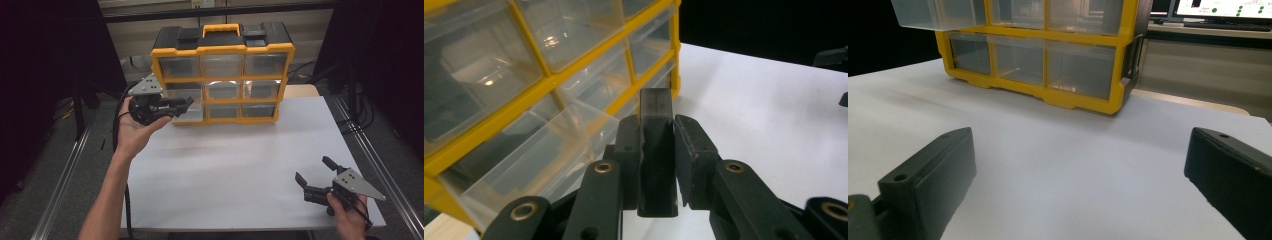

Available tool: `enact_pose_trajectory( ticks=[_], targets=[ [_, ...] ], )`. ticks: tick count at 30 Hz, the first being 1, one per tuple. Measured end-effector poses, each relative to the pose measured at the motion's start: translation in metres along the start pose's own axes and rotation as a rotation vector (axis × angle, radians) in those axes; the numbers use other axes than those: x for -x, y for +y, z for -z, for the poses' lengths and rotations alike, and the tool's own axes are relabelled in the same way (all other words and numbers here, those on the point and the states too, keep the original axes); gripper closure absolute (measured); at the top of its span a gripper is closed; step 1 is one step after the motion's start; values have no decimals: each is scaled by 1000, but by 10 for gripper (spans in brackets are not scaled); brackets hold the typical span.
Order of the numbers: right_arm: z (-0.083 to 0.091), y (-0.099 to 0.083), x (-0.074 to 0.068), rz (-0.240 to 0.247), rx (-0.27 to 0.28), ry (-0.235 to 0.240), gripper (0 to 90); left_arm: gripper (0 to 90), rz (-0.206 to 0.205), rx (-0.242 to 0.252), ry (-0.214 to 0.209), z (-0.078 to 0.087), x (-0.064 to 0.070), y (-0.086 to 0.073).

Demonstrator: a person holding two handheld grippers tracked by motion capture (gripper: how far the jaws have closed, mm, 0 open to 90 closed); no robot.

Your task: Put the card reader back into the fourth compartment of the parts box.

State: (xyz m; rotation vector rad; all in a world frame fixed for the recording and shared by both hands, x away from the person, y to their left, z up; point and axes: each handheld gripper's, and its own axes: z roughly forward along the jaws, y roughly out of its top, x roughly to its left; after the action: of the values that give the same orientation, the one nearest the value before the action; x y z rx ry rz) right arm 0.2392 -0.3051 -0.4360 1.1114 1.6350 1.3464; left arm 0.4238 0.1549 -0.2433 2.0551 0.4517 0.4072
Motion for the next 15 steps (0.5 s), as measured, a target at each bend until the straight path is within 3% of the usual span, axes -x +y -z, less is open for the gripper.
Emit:
enact_pose_trajectory(
  ticks=[8, 15],
  targets=[
    [-1, 0, 0, 0, 0, 3, 2, 738, 0, -1, 1, 6, -5, 10],
    [-1, 0, 0, 0, -1, 2, 2, 739, -16, -48, 19, 8, -15, 20]
  ],
)
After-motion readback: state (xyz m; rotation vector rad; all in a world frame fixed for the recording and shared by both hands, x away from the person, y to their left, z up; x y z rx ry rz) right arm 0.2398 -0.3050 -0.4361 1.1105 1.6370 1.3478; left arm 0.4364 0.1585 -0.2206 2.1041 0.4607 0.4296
